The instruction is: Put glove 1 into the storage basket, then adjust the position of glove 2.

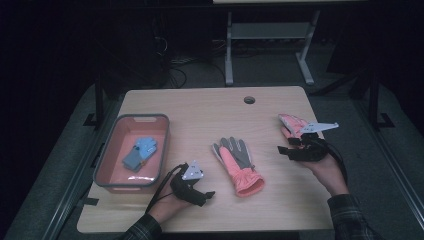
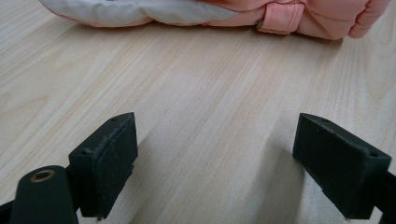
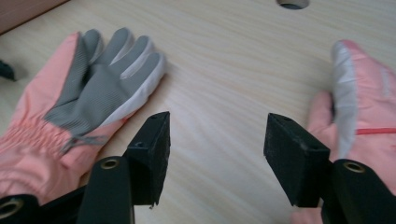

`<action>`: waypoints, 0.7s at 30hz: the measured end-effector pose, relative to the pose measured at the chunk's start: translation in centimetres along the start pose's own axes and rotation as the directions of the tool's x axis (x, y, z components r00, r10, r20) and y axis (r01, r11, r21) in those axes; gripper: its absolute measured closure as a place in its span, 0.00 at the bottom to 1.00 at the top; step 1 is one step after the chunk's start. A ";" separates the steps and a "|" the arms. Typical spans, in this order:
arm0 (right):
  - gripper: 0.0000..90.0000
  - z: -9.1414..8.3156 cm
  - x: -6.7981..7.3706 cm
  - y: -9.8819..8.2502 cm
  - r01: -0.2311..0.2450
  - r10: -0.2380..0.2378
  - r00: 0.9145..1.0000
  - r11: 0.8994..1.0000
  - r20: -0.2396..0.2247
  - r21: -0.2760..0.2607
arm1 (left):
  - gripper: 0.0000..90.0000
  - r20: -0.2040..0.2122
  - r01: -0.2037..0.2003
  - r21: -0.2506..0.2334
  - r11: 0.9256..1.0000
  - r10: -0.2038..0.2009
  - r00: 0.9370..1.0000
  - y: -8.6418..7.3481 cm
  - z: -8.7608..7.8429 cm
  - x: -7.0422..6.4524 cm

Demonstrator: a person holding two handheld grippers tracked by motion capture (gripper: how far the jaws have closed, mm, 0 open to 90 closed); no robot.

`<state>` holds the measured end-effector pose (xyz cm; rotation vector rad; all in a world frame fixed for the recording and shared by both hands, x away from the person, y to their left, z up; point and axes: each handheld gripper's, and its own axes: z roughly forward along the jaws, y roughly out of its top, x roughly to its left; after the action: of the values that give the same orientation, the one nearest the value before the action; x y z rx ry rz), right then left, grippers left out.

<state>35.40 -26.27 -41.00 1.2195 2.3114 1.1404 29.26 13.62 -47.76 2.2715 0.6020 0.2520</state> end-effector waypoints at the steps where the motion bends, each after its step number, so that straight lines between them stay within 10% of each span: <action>1: 0.45 0.0 -0.3 0.1 -0.012 0.012 1.000 1.000 0.001 0.001 | 0.15 0.000 0.001 0.000 1.000 -0.001 1.000 0.0 0.0 0.0; 21: 0.41 -0.3 -6.2 0.4 -0.107 0.103 0.984 0.994 0.142 0.021 | 0.15 0.001 0.001 0.002 1.000 -0.001 1.000 0.0 0.0 0.0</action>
<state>39.19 -31.22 -41.20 1.3997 2.1889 1.0219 29.25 13.62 -47.75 2.2735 0.6031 0.2504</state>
